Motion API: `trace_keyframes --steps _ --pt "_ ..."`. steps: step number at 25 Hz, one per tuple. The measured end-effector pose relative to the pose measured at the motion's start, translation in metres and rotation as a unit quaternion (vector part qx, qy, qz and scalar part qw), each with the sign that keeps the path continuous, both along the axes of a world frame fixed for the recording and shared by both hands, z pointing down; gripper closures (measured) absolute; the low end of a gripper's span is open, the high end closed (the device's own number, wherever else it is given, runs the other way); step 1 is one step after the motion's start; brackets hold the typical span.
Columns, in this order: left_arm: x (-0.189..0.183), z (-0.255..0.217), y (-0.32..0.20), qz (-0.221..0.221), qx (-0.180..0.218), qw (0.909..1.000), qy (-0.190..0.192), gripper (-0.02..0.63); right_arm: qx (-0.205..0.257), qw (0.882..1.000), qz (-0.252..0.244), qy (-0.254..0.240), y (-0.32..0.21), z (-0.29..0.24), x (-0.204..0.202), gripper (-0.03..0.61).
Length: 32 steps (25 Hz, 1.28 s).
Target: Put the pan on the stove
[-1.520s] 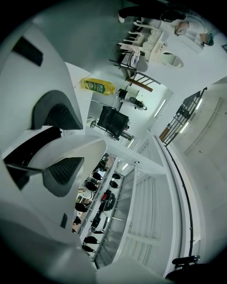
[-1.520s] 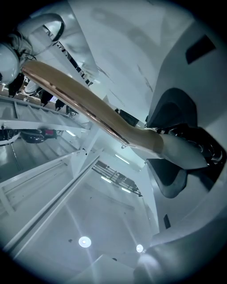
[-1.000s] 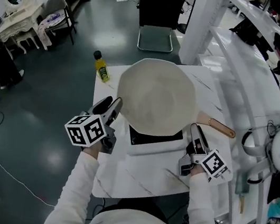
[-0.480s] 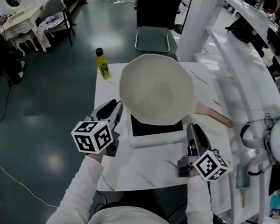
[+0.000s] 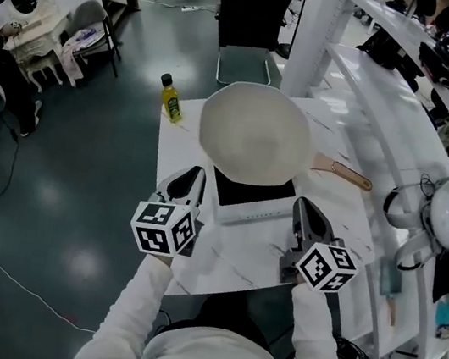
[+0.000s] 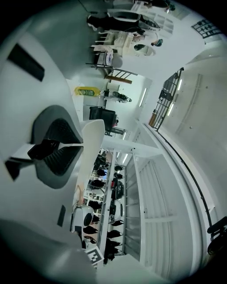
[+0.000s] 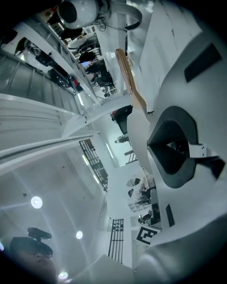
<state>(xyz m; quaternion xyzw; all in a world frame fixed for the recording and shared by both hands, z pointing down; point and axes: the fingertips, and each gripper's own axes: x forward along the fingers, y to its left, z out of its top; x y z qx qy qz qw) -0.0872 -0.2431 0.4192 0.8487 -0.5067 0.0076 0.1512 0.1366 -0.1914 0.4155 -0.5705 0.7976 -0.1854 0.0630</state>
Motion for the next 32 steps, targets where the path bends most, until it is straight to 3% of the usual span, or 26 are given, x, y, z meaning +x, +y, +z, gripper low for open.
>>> trace_keyframes --steps 12,32 --pt "0.003 -0.001 0.045 0.022 0.012 0.9994 -0.024 0.583 0.014 0.998 0.010 0.062 0.042 -0.007 -0.024 0.551" --pt "-0.003 -0.006 0.079 0.020 0.026 0.9984 -0.047 0.588 0.023 0.996 0.040 0.075 0.067 -0.011 -0.029 0.551"
